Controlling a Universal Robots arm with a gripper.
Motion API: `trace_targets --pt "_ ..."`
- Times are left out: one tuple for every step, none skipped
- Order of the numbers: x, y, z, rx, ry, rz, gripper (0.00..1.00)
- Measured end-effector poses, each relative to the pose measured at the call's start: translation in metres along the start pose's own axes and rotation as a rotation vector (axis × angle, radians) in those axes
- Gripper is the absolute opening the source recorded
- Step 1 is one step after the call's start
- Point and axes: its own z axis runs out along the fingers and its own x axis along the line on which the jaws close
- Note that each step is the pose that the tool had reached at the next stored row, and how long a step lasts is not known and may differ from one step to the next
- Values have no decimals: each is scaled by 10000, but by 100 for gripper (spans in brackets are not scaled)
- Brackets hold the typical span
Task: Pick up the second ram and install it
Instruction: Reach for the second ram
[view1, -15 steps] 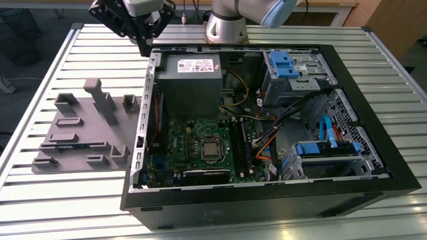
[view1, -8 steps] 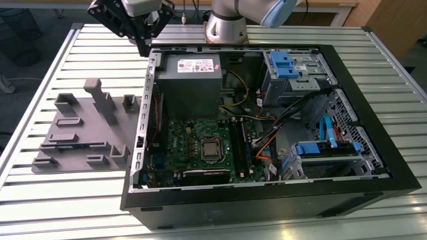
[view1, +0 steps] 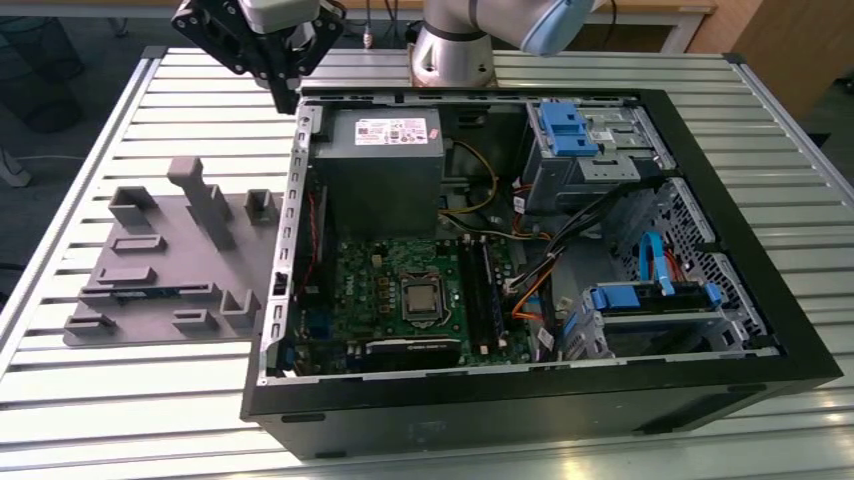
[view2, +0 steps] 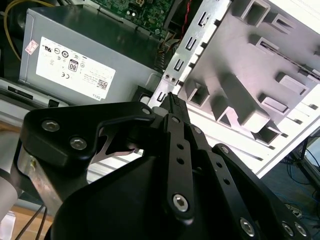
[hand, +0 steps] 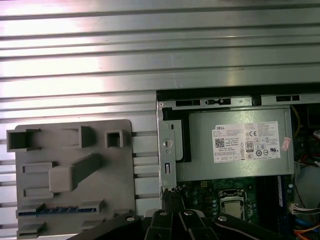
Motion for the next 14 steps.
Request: trace_targets --pt "7 0 0 0 0 -1 11" --pt "17 -1 0 0 -1 -1 11" --pt "28 -2 0 0 -1 0 11" --pt "40 -3 -1 0 -1 -1 11" --pt "52 -4 -1 0 0 0 11" --pt "63 -4 -2 0 -1 0 11" --pt "72 -5 -2 0 -1 0 11" --pt "80 -6 -2 0 -1 0 11" --pt "88 -6 -2 0 0 0 11" --pt "96 -7 -2 0 0 0 11" --pt "105 -8 -2 0 0 0 11" --pt "116 -8 -3 0 0 0 11" --pt "126 -9 -3 0 0 0 11" --pt "131 -9 -2 0 -1 0 11"
